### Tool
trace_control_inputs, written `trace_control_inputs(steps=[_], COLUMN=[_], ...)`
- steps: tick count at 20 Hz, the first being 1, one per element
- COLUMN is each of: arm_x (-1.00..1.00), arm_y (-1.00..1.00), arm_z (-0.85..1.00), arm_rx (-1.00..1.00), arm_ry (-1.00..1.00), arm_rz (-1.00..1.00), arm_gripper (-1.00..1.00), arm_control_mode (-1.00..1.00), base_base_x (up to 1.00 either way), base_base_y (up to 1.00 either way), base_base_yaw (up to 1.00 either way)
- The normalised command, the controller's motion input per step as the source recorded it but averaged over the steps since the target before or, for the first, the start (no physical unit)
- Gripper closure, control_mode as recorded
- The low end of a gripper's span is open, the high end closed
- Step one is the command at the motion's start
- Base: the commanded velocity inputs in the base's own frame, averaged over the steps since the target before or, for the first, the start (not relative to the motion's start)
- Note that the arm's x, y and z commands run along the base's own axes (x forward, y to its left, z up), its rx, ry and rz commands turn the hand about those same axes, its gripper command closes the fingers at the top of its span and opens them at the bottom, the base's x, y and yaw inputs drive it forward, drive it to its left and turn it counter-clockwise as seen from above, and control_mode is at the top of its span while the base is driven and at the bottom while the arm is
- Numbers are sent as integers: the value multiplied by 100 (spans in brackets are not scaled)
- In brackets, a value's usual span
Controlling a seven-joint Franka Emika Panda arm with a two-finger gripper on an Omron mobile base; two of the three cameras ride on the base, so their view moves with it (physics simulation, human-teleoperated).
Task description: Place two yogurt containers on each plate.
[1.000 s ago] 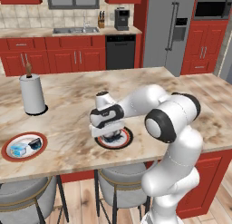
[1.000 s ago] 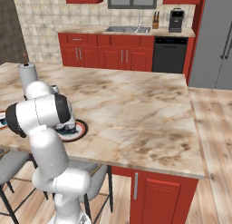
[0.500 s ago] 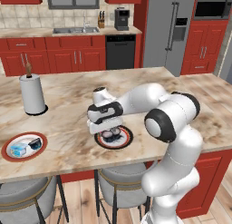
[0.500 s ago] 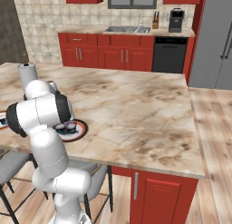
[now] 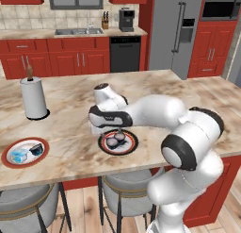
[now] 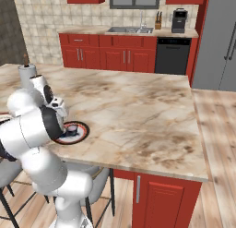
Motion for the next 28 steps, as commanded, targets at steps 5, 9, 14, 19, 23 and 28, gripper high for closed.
trace_control_inputs(steps=[5,9,14,19,23,28], arm_x=[-100,-100,-100,-92,0,-16], arm_y=[-32,-99,-100,-77,0,2], arm_z=[27,4,14,49,0,0], arm_rx=[5,32,30,26,0,-1], arm_ry=[-36,-30,-35,-32,0,-8], arm_rz=[1,0,2,4,0,0], arm_gripper=[-100,-100,-100,-100,-100,-100], arm_control_mode=[-100,-100,-100,-100,-100,-100], base_base_x=[0,0,0,0,0,0], base_base_y=[0,0,0,0,0,0], base_base_yaw=[0,0,0,0,0,0])
